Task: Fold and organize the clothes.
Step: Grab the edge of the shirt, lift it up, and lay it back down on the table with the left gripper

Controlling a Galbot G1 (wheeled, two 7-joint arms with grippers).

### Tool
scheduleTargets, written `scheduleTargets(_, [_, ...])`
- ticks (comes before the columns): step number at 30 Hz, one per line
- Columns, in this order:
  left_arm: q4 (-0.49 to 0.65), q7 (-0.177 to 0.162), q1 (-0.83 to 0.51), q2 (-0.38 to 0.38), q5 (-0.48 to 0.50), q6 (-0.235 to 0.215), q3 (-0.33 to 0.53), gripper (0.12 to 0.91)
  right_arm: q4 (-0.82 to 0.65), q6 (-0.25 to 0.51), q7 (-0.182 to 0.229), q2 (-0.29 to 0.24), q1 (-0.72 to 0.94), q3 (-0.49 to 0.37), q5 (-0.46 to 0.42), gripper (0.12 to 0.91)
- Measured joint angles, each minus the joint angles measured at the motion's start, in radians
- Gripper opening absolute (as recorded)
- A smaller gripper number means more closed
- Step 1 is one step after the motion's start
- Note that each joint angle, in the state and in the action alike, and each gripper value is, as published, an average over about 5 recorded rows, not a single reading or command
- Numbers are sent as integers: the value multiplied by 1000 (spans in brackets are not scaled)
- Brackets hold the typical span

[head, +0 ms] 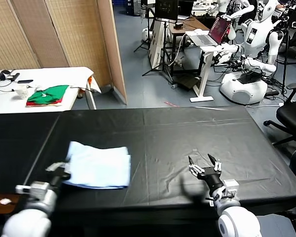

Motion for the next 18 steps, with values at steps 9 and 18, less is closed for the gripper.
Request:
scheduleTargets(9, [-114, -55, 103, 129, 85, 37, -168, 175, -16, 3, -2, 14, -1, -21, -10, 907])
scheduleTargets(18, [-161, -101, 7, -26, -93, 95, 68, 175, -6, 3, -6, 39, -23, -25, -36, 907])
